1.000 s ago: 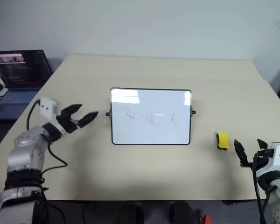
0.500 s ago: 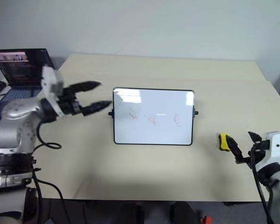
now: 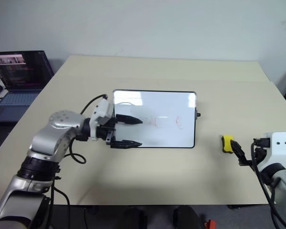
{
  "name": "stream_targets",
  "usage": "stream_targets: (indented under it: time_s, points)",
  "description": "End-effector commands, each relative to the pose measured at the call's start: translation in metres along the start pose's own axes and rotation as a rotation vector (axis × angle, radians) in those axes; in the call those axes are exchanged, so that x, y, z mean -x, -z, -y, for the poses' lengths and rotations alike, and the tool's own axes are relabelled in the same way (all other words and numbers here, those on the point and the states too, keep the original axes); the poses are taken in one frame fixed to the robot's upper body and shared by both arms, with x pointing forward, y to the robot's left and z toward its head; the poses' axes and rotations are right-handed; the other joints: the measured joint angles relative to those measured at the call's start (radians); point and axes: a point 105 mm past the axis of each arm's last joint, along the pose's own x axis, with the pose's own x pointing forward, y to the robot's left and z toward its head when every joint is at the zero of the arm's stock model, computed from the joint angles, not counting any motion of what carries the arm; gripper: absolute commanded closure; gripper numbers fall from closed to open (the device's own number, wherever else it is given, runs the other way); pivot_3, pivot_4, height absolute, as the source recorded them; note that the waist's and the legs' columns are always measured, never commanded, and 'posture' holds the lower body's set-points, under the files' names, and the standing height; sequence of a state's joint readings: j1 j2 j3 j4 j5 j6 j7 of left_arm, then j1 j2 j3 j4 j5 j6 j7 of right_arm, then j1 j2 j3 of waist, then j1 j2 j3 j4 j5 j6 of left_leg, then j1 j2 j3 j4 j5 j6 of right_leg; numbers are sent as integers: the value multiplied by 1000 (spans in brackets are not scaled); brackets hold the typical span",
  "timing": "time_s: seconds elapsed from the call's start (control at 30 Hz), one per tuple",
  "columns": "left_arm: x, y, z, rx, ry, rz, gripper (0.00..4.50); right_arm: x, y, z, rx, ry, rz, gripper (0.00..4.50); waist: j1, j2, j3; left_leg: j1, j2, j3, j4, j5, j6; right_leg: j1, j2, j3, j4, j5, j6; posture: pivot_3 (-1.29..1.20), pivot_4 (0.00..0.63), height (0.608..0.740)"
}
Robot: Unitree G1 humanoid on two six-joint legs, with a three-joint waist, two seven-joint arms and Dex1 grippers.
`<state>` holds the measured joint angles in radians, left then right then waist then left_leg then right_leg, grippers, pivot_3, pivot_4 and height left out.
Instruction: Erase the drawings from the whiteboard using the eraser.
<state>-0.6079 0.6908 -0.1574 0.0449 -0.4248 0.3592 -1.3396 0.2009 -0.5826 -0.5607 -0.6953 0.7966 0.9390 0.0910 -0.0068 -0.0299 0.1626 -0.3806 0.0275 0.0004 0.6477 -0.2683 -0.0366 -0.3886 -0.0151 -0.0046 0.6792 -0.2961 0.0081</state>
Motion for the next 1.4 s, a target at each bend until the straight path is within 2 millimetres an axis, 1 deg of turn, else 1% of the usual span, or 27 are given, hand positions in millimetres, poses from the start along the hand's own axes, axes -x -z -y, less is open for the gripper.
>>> stream_targets:
  time_s: [0.03,0.13,0.23,0.33,0.5,0.63,0.73,0.93,1.07,1.23,1.4]
  points:
    - [-3,-18,3,-90,41,16,0,-4,-4,10,5,54,-12,31,0,0,0,0,0,0,0,0,0,0,0,-1,0,0,0,0,150,740]
    - [-10,-26,8,-107,77,37,0,-11,-12,13,-32,76,2,31,-1,0,0,0,1,0,-1,0,0,0,1,0,0,0,0,0,150,740]
    - [-16,-27,12,-112,100,37,0,-17,-16,10,-68,73,4,31,-1,0,0,0,1,0,0,0,0,0,1,0,0,0,0,0,150,740]
    - [-21,-27,17,-113,126,37,0,-24,-13,6,-77,56,-24,31,-1,0,0,0,1,0,-1,0,0,0,1,0,0,0,0,0,150,740]
    - [-28,-32,23,-125,162,45,0,-36,-6,5,-83,55,-57,31,-1,0,0,-1,1,0,0,0,0,-1,1,1,-1,0,0,0,150,740]
    - [-32,-38,23,-134,163,62,0,-41,-4,1,-110,24,-62,31,-1,1,0,-1,1,0,0,0,0,-1,1,1,-1,0,0,0,150,740]
    - [-34,-41,20,-136,152,73,0,-45,-4,-1,-94,15,-66,31,-1,1,0,-1,1,-1,0,0,0,-1,1,0,-1,0,0,0,150,740]
    - [-35,-40,18,-136,145,72,0,-52,-4,-5,-49,15,-74,31,-2,1,0,-1,1,0,0,0,0,-1,1,1,-1,0,0,0,150,740]
    - [-35,-39,17,-137,136,71,0,-58,1,-2,1,48,-90,31,-2,1,0,-1,1,-1,0,0,0,-1,1,0,-1,0,0,0,150,740]
    - [-35,-38,17,-137,129,70,0,-65,2,-7,-3,37,-92,31,-2,1,0,-1,1,0,0,0,0,-1,1,1,-1,0,0,0,150,740]
    - [-35,-36,17,-138,123,68,0,-70,5,-3,-2,53,-97,31,-2,1,1,-1,1,-1,0,0,0,-1,1,1,-1,0,0,0,150,740]
